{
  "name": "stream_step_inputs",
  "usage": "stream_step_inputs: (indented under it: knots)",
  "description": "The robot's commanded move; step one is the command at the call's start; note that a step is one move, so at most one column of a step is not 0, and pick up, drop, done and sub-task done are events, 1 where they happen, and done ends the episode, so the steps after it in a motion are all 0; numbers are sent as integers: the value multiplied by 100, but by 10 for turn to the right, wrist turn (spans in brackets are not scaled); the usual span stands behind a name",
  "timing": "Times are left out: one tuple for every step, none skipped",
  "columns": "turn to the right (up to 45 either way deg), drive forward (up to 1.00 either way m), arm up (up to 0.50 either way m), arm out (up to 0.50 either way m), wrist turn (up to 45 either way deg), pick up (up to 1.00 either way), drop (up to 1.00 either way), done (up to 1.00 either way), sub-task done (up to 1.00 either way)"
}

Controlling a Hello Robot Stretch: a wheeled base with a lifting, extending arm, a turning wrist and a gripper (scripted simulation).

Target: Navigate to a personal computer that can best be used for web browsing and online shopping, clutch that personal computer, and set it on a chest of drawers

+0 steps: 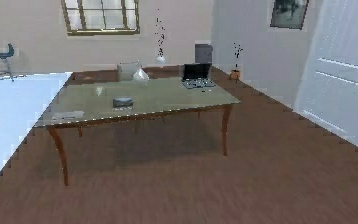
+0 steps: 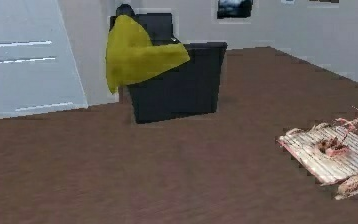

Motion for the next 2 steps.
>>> stream_step_inputs:
  knots:
    - [30,0,0,0,0,0,0,0,0]
    - [0,100,0,0,0,0,0,0,0]
